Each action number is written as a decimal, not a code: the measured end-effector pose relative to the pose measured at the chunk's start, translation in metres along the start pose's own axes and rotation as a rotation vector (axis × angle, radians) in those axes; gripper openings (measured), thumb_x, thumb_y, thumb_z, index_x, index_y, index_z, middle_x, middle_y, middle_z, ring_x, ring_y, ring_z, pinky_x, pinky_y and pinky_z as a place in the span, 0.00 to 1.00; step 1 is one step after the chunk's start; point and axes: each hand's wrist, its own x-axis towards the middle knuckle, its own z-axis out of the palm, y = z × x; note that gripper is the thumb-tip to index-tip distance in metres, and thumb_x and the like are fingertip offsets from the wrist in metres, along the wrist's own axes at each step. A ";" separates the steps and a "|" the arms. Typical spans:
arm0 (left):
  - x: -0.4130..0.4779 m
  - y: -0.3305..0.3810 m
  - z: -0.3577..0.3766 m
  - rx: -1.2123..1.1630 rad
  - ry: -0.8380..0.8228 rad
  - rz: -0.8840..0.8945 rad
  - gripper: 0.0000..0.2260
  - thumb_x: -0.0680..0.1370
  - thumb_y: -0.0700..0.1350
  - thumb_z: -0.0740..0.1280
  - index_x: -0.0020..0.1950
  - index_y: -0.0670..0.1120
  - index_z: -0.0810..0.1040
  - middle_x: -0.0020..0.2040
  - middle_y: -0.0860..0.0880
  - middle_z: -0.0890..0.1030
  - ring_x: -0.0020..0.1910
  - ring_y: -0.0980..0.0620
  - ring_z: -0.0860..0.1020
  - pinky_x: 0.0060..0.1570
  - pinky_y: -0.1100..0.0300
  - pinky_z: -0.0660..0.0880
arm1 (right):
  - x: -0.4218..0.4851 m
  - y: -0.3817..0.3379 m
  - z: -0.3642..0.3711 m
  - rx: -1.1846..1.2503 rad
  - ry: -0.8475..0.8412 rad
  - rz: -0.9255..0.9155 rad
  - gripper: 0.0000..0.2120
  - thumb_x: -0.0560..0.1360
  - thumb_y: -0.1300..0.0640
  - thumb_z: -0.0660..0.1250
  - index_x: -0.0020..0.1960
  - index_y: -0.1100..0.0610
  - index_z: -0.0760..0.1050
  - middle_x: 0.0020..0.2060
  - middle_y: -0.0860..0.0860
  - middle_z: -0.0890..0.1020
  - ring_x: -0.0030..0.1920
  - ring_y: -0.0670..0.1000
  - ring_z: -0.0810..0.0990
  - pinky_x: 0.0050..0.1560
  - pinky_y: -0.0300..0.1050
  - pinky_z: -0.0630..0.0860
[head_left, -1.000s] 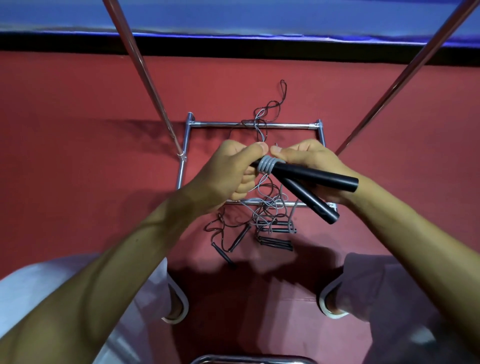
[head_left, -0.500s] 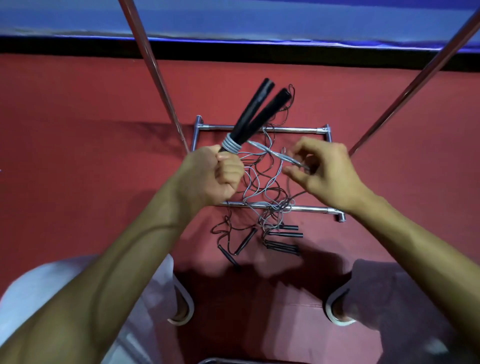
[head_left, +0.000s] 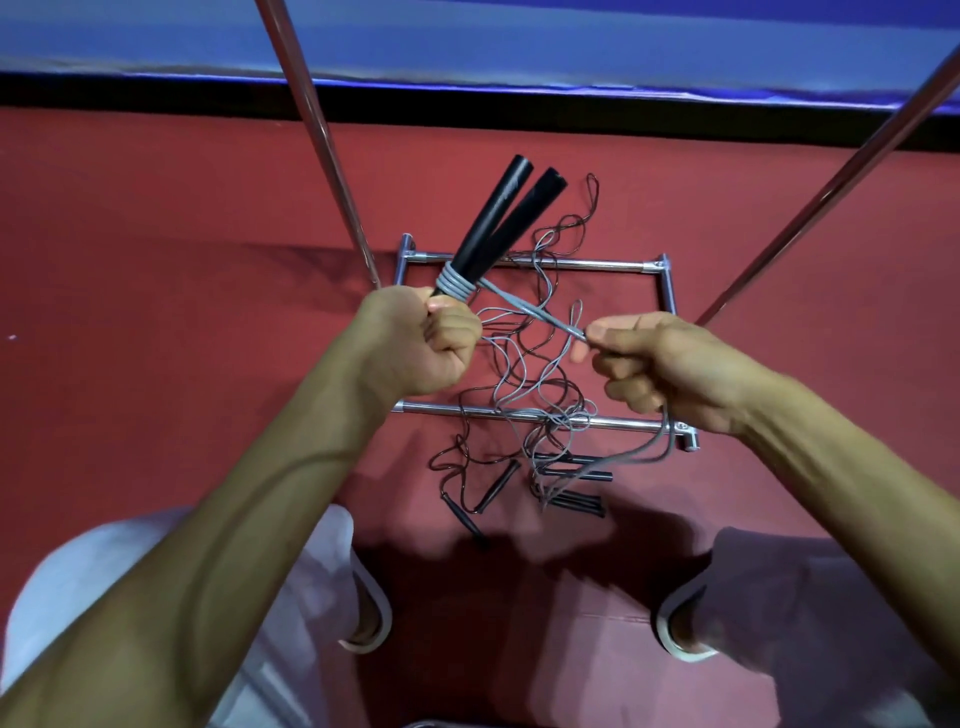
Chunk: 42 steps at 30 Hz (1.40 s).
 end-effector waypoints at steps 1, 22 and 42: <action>0.000 0.001 0.000 -0.002 0.010 0.013 0.14 0.78 0.37 0.51 0.33 0.48 0.61 0.25 0.53 0.59 0.15 0.55 0.57 0.13 0.63 0.52 | 0.002 0.002 0.001 -0.117 0.055 -0.107 0.10 0.83 0.58 0.63 0.46 0.58 0.80 0.27 0.47 0.59 0.25 0.45 0.54 0.24 0.36 0.50; 0.001 -0.004 0.001 0.023 0.120 0.051 0.17 0.79 0.37 0.49 0.30 0.47 0.61 0.23 0.53 0.59 0.15 0.55 0.56 0.13 0.63 0.52 | -0.002 -0.002 0.008 0.024 -0.062 0.164 0.13 0.82 0.55 0.62 0.44 0.59 0.80 0.28 0.50 0.74 0.26 0.48 0.74 0.22 0.36 0.69; -0.008 -0.013 0.003 0.018 0.146 0.014 0.19 0.82 0.40 0.48 0.30 0.48 0.62 0.26 0.54 0.56 0.15 0.55 0.56 0.14 0.64 0.51 | 0.001 0.004 0.004 -0.563 0.294 -0.361 0.13 0.77 0.47 0.68 0.44 0.54 0.85 0.37 0.55 0.82 0.39 0.50 0.78 0.41 0.45 0.75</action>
